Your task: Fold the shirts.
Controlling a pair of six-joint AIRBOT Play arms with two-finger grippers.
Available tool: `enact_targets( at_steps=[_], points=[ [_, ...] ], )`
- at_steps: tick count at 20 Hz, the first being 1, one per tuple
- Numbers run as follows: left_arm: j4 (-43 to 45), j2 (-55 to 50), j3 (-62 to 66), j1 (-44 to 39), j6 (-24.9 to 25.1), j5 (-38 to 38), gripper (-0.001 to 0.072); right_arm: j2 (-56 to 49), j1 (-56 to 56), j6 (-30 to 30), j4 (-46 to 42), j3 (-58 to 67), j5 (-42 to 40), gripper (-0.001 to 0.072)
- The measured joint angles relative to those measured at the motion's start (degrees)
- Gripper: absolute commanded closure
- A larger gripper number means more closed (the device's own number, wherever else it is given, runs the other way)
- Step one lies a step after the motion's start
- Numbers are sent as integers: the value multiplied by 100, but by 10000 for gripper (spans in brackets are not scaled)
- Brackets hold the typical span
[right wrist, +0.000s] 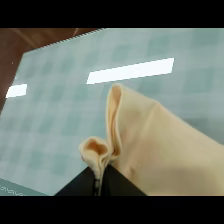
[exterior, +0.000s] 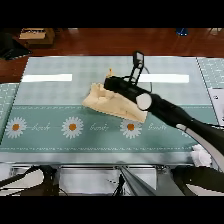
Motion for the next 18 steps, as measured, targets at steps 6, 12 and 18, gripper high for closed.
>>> enact_targets(
  at_steps=[6, 12, 18],
  points=[
    [0, -7, 0, -310, 57, -46, 679, -632, 614, 33, 240, 570, -636, 260],
    [107, -7, 0, -367, 76, -59, 679, -149, -192, -402, -107, 728, 284, 270],
    [603, -7, 0, -260, 79, -46, 494, 901, -2509, -275, -2813, 693, 4256, 280]
  ],
)
